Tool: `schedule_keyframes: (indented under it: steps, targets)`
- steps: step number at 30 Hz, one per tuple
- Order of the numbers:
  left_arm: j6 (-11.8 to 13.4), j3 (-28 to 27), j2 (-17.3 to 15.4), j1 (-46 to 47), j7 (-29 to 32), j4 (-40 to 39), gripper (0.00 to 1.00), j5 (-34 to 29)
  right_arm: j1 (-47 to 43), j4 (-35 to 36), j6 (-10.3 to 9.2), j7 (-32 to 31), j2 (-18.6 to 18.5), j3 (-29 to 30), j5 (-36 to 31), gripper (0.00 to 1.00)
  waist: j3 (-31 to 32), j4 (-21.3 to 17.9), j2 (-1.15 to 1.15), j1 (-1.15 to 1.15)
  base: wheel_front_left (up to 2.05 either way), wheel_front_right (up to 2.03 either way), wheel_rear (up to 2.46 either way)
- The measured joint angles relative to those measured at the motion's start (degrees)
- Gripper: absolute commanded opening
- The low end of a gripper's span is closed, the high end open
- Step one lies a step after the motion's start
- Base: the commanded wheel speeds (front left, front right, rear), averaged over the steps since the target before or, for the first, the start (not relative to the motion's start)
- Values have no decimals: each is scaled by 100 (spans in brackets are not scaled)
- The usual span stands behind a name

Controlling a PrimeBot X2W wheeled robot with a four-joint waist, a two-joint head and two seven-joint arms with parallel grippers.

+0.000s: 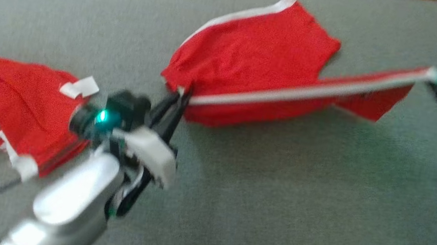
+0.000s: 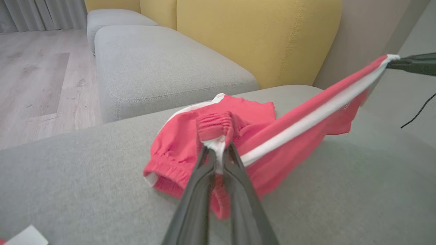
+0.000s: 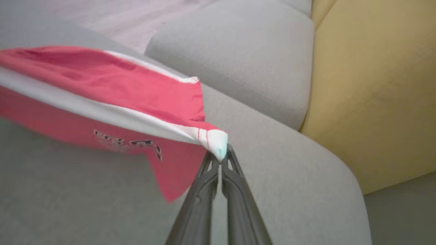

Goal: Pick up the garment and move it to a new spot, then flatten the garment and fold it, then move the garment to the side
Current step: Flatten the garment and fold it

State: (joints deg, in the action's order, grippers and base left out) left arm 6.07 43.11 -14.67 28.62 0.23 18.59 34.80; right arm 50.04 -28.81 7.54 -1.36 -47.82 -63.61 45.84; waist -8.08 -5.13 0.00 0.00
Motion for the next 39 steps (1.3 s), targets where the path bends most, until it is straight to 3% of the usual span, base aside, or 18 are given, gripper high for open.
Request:
schedule_keyframes:
  steps: [7, 14, 36, 37, 38, 39]
  targets:
    - [-63, -80, 155, 1167, 282, 274, 0, -20, 979, -867, 0, 245, 532, 579, -554, 0, -813, 338, 0, 2, 0, 0, 0]
    - [-203, -51, 420, 1816, 324, 976, 0, -125, 1650, -1530, 0, 231, 935, 485, -980, 0, -1323, 762, 0, 1, 0, 0, 0]
    - [-406, 110, 1011, 3035, 241, 2134, 0, -259, 2791, -2883, 0, 601, 1386, 34, -1113, 0, -2302, 1280, 0, 0, 0, 0, 0]
    - [-408, 111, 1022, 3061, 215, 2169, 28, -259, 2823, -2927, 0, 622, 1407, 16, -1111, 0, -2319, 1293, -1, 0, 0, 0, 0]
    - [-409, 113, 1035, 3087, 202, 2208, 84, -259, 2844, -2972, 0, 676, 1435, 2, -1111, 20, -2334, 1306, -1, 0, 0, 0, 0]
    - [-405, 110, 1043, 3105, 177, 2242, 100, -257, 2872, -3020, 0, 757, 1460, -43, -1143, 100, -2347, 1318, -1, 0, 0, 0, 0]
